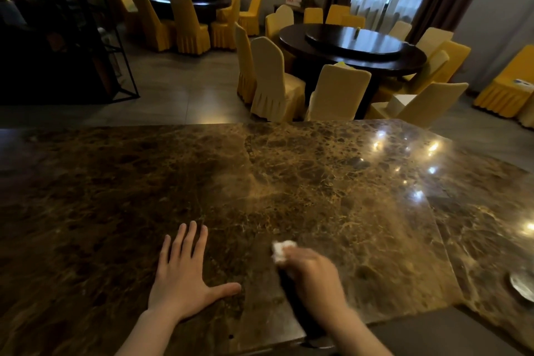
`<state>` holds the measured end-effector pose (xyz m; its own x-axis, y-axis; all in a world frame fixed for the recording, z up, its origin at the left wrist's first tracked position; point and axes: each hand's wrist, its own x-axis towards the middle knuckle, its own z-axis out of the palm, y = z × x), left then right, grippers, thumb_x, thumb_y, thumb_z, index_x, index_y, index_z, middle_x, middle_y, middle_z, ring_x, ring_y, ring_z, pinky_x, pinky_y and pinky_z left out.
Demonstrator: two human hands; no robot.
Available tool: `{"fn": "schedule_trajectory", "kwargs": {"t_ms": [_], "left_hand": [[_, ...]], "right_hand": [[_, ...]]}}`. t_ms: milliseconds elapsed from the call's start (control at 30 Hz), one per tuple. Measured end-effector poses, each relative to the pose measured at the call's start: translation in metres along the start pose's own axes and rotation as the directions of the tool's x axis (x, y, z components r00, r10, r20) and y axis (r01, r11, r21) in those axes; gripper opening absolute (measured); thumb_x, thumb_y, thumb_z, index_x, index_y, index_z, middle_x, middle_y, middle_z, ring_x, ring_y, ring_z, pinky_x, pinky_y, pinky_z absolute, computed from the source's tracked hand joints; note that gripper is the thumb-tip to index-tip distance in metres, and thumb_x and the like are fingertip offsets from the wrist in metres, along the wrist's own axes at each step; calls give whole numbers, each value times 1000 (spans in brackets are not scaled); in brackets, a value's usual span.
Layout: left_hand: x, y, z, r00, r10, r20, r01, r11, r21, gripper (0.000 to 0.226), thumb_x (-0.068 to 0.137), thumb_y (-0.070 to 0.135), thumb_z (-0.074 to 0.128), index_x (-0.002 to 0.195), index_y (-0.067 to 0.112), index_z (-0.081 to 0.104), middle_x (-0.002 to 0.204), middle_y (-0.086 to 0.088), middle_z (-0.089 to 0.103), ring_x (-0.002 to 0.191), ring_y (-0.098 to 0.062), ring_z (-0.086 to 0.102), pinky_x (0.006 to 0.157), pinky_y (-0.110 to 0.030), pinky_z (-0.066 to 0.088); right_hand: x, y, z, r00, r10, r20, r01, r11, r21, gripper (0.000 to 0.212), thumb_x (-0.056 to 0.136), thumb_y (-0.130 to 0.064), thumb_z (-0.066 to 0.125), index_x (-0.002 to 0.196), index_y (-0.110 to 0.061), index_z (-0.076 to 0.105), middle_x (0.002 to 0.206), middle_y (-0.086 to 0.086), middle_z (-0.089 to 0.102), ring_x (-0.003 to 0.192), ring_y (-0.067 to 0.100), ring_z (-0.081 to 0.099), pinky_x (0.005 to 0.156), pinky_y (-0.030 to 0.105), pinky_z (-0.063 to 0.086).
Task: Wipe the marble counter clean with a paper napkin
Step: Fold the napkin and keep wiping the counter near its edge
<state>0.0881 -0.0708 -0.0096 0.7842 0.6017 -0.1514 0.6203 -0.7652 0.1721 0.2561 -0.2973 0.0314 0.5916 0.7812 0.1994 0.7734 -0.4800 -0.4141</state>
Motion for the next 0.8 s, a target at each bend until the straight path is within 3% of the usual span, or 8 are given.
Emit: {"fn": "schedule_trajectory", "kwargs": {"t_ms": [100,200,300,367,467,533,700,800], "left_hand": [[-1,1,0,1000,-4,-25,4,1000,-17,149,48,120,15,157,29,-29,169,3,-34,153,-18,-38,131,-53,-15],[-1,2,0,1000,6,-18,-7,1000,-29,151,50,119,17,162,26,-23,170,1,-32,153,-19,-37,131,-54,-14],[-1,2,-1,1000,7,-30,-8,1000,-25,151,50,119,17,163,26,-21,171,1,-30,154,-19,-36,131,-54,-13],[0,2,-1,1000,12,-25,-12,1000,-18,151,50,119,16,163,25,-20,172,0,-29,155,-20,-35,132,-55,-12],[1,0,-1,999,9,-45,-9,1000,-15,151,51,119,17,164,25,-17,173,0,-26,156,-20,-32,132,-55,-11],[2,0,1,999,8,-46,-9,1000,-22,152,50,119,17,165,25,-15,174,0,-23,156,-20,-31,132,-55,-11],[6,5,7,998,15,-54,-17,999,-33,152,49,119,19,165,27,-15,174,1,-23,157,-20,-30,132,-55,-12],[7,3,8,997,18,-73,-20,999,-30,151,50,119,18,164,27,-16,174,1,-23,156,-20,-31,132,-55,-11]], "right_hand": [[2,38,-23,941,298,-161,-307,951,-37,18,87,-9,73,100,-19,80,97,4,79,85,25,73,68,36,56],[7,41,-21,861,458,-221,-483,872,-76,18,89,0,65,97,-12,75,89,10,75,78,32,69,60,34,47],[14,3,5,920,330,-212,-342,939,-20,24,80,7,72,92,-12,77,95,8,76,84,28,71,68,34,55],[13,-24,19,985,130,-115,-126,991,37,36,76,6,78,103,-16,79,110,3,77,104,21,71,85,36,58],[7,-29,22,997,-71,-22,73,994,81,38,81,-7,81,116,-22,76,123,-3,73,119,12,64,96,32,55],[5,-5,14,998,-38,-42,39,999,31,33,81,-13,83,112,-22,77,119,-3,74,114,13,68,96,30,56],[17,45,-10,924,335,-186,-356,930,-91,25,87,-2,71,107,-16,77,108,10,76,95,33,71,71,39,56],[27,5,14,964,217,-154,-232,969,-87,28,81,3,71,97,-18,79,103,6,75,89,29,71,73,35,55]]}}
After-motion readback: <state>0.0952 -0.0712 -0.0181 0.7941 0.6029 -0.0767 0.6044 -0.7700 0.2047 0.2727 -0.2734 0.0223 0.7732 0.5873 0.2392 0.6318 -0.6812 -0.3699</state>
